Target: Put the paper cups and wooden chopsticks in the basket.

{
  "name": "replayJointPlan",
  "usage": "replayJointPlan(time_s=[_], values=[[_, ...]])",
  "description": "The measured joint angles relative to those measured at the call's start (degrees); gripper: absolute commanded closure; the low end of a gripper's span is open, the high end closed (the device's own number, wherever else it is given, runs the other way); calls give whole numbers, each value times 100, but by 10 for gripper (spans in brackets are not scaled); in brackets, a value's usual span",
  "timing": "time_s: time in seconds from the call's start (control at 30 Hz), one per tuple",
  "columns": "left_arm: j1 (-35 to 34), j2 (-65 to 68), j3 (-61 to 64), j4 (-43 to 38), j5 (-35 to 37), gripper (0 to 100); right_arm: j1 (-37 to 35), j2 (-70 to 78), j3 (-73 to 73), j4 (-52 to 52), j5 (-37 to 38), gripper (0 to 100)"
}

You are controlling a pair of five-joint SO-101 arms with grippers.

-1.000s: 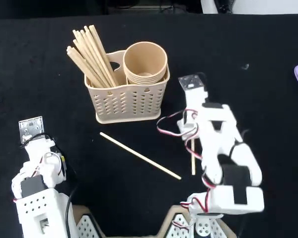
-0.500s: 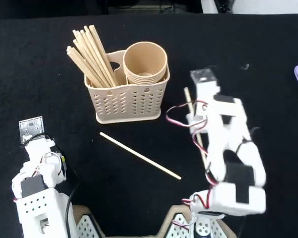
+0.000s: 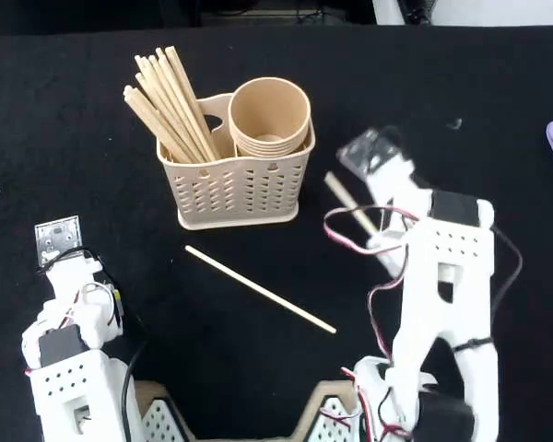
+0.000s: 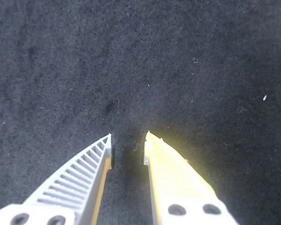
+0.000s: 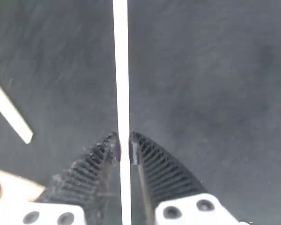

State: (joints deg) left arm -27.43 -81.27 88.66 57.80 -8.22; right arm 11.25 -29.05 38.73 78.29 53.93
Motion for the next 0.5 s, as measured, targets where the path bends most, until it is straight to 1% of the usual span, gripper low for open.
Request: replayJointPlan(time_s=[0.17, 0.27, 0.33, 0.43, 0.5], values=[[0, 0, 0, 0, 0, 873, 0, -457, 695, 123, 1046, 987], [0, 0, 0, 0, 0, 873, -9, -738, 1125, 123, 1459, 987], [0, 0, 0, 0, 0, 873, -211, -862, 1433, 123, 1547, 987], [0, 0, 0, 0, 0, 873, -853, -905, 1793, 123, 1574, 987], [0, 0, 0, 0, 0, 873, -1336, -905, 1934, 0, 1336, 986]])
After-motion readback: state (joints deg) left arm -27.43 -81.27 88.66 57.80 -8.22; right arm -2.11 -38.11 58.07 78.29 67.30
